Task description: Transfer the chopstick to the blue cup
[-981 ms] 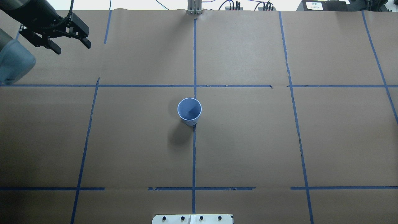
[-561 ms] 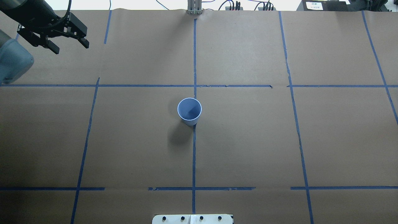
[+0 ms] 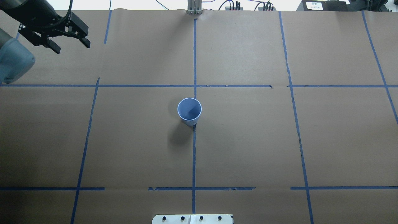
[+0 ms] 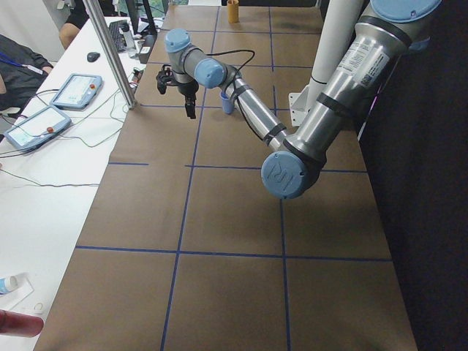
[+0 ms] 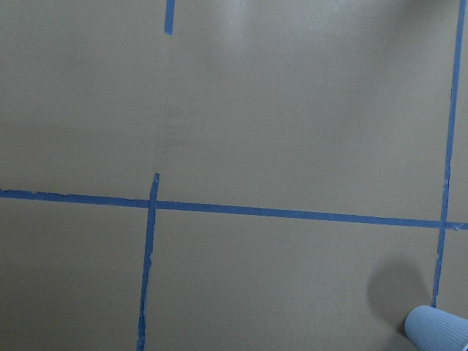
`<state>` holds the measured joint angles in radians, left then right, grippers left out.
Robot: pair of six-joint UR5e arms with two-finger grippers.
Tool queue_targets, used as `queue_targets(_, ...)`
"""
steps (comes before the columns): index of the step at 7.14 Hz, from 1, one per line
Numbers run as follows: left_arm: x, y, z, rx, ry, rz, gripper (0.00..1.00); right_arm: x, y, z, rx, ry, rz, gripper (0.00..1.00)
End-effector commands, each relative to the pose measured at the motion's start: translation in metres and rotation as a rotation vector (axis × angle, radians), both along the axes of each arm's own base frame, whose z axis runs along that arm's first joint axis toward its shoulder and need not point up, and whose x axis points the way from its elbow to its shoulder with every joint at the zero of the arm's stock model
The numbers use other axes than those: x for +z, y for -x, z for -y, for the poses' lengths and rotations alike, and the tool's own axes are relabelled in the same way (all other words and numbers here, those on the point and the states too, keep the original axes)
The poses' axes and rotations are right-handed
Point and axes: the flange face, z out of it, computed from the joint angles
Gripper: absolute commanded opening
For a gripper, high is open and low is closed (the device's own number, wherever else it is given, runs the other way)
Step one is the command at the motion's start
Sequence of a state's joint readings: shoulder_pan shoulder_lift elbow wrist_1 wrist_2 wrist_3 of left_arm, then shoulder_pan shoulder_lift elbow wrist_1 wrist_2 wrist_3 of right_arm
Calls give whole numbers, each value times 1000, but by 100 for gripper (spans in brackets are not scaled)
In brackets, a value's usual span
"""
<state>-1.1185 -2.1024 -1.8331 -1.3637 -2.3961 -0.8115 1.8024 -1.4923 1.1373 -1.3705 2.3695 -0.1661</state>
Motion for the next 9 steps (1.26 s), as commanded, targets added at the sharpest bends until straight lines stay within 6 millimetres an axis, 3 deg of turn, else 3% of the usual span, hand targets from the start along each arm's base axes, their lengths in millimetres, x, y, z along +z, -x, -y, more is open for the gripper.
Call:
queue_targets(1, -1, 0, 0, -1, -1, -1, 100, -5, -9, 27, 9, 3, -37, 100)
queue_targets(2, -1, 0, 0, -1, -1, -1, 100, -10, -10, 32, 30, 15, -37, 99)
queue_targets(3, -1, 0, 0, -1, -1, -1, 100, -12, -11, 35, 45, 25, -37, 81)
queue_targets(4, -1, 0, 0, -1, -1, -1, 100, -11, -10, 33, 44, 26, -36, 70)
queue_targets(7, -3, 0, -1, -1, -3, -2, 100, -2, -8, 22, 42, 44, -37, 69)
queue_targets(8, -3, 0, -1, -1, -3, -2, 100, -2, -8, 22, 43, 45, -37, 62)
queue_targets(9, -3, 0, -1, -1, -3, -2, 100, -3, -9, 24, 43, 42, -38, 48)
